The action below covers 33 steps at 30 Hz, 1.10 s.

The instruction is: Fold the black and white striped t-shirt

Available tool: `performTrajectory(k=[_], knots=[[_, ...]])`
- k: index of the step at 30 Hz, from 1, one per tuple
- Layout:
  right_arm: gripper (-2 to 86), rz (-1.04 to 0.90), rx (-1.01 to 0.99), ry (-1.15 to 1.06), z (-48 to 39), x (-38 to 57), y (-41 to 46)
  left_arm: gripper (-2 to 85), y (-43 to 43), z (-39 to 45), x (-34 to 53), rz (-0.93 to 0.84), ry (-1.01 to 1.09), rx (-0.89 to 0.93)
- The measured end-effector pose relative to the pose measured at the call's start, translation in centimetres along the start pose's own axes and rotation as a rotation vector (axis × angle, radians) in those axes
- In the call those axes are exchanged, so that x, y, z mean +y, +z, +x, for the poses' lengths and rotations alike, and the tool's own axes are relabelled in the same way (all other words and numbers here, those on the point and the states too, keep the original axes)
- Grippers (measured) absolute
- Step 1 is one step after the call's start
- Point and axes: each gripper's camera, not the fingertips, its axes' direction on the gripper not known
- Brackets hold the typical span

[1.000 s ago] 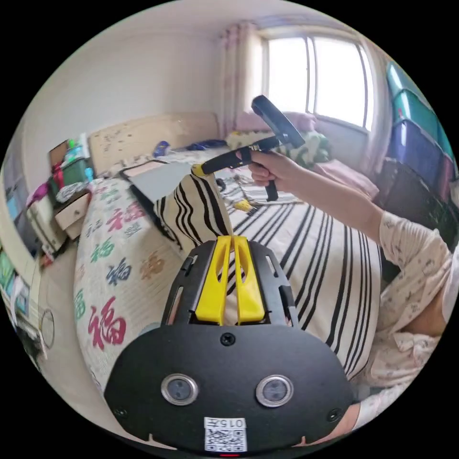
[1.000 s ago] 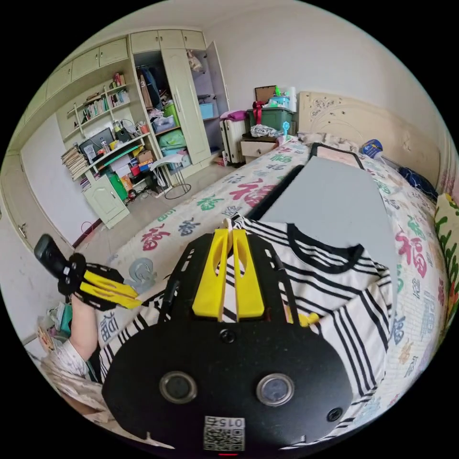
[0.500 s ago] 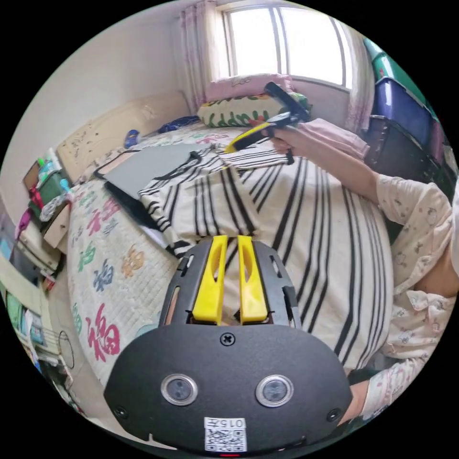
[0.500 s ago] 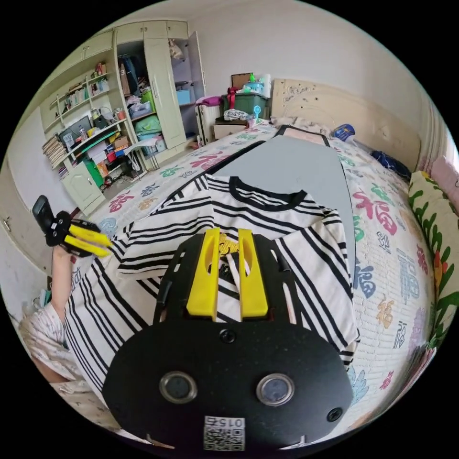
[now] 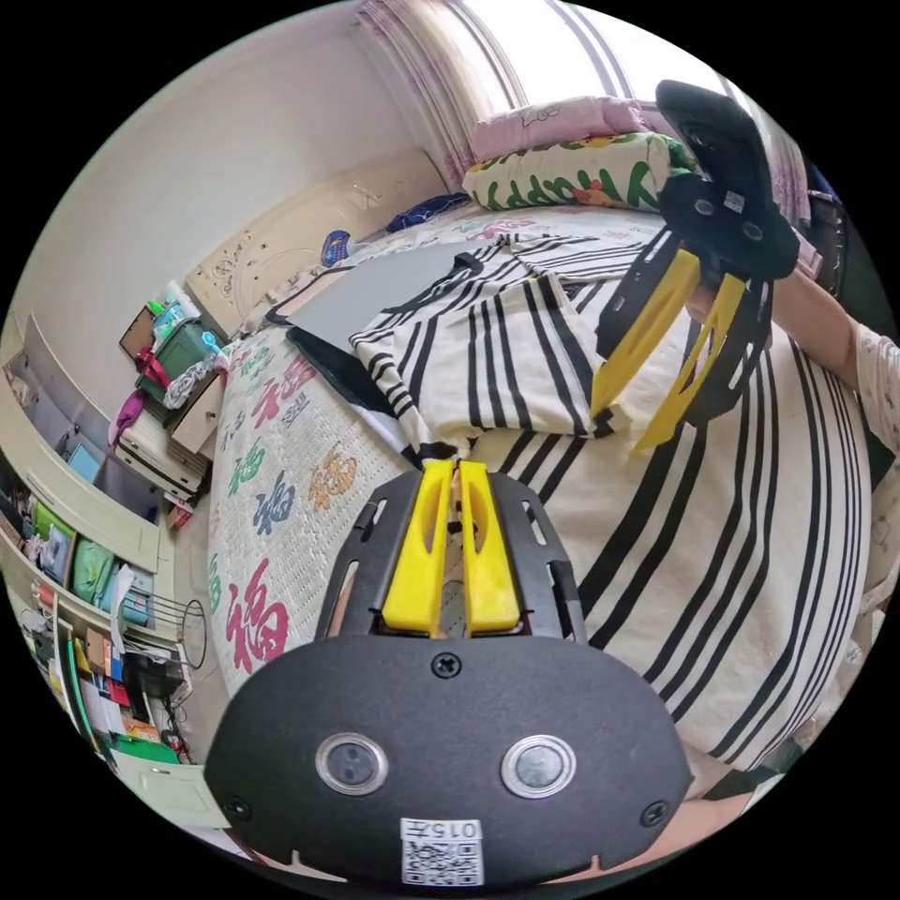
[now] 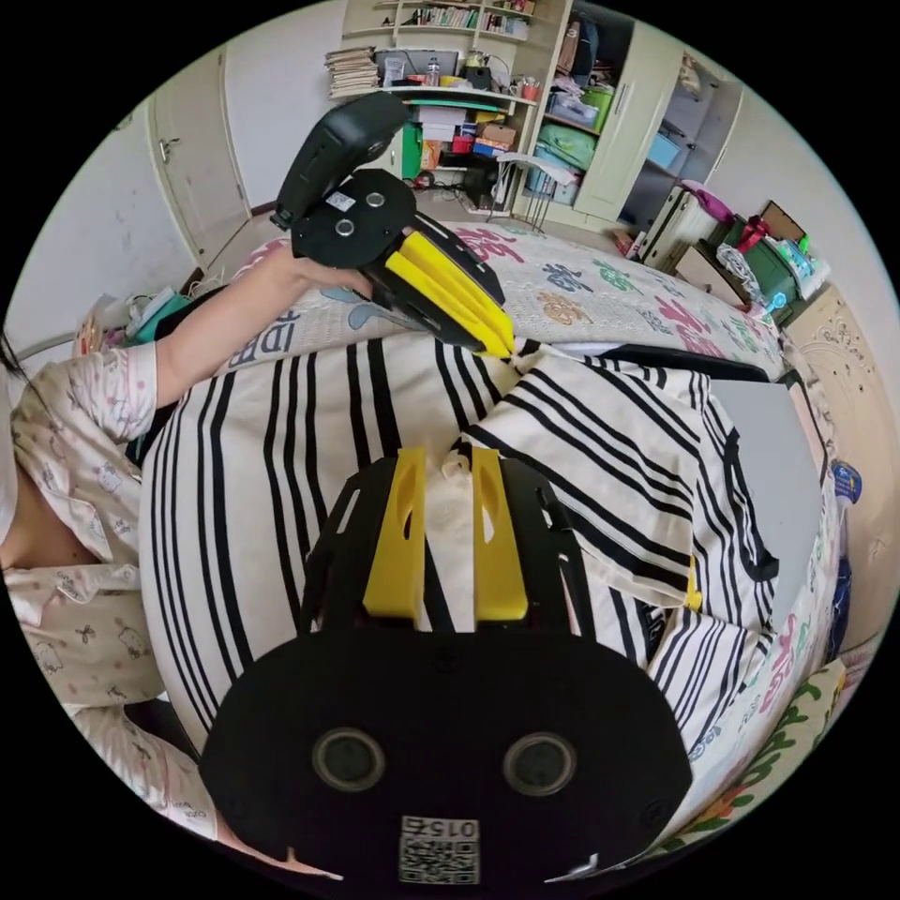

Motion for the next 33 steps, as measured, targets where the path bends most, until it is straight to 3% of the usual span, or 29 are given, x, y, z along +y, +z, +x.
performTrajectory(k=[8, 15, 18, 22, 26, 33], knots=[[3.7, 0.026, -0.087, 0.029, 0.1, -0.7, -2.4, 0.5, 0.5, -3.6, 1.4, -0.004, -0.099, 0.072], [7.3, 0.057, -0.216, 0.022, 0.6, -3.2, -7.0, 1.9, 0.9, -5.6, 2.0, -0.043, -0.116, 0.069], [7.8, 0.191, -0.085, 0.231, 5.1, -1.4, -11.3, 3.4, -1.3, -7.2, 2.8, 0.052, -0.15, 0.094], [8.7, 0.207, 0.045, 0.453, 10.3, 2.7, -13.5, 7.6, -2.8, -5.1, 1.1, 0.258, -0.016, 0.363], [8.6, 0.206, -0.01, 0.493, 11.4, 3.1, -13.9, 10.3, -1.0, -2.4, -1.9, 0.168, 0.082, 0.427], [7.7, 0.074, 0.085, 0.435, 7.4, -4.8, -11.4, 6.0, 1.5, -4.3, -2.5, 0.097, 0.073, 0.432]])
